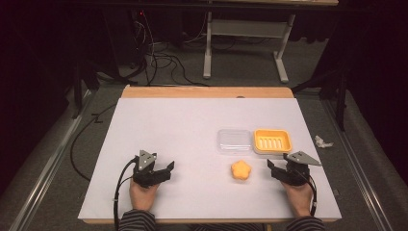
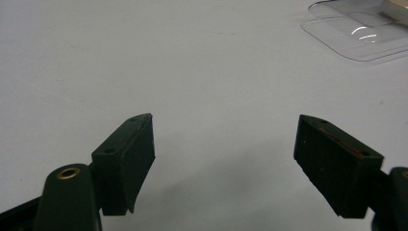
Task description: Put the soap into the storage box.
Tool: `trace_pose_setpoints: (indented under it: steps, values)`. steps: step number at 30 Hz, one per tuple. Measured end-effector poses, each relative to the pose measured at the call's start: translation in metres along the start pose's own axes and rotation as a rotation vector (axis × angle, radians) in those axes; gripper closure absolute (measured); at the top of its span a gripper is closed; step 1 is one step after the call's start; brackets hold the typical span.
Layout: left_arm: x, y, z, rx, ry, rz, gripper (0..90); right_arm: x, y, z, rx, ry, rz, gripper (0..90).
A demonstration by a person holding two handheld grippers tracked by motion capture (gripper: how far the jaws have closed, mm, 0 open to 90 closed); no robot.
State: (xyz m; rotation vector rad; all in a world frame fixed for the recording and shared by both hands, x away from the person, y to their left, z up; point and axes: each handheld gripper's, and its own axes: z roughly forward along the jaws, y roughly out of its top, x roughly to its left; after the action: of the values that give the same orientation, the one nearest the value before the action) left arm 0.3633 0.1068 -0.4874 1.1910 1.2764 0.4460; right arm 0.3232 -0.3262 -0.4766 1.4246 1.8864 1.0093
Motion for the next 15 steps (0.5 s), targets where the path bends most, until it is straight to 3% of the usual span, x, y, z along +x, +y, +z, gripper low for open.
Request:
trace_pose_setpoints:
  steps: [15]
  values:
    - [0.0002, 0.0001, -0.0001, 0.004, -0.005, -0.002, 23.2, -0.0013, -0.0004, 0.0002, 0.0, 0.01, 0.007, 36.7]
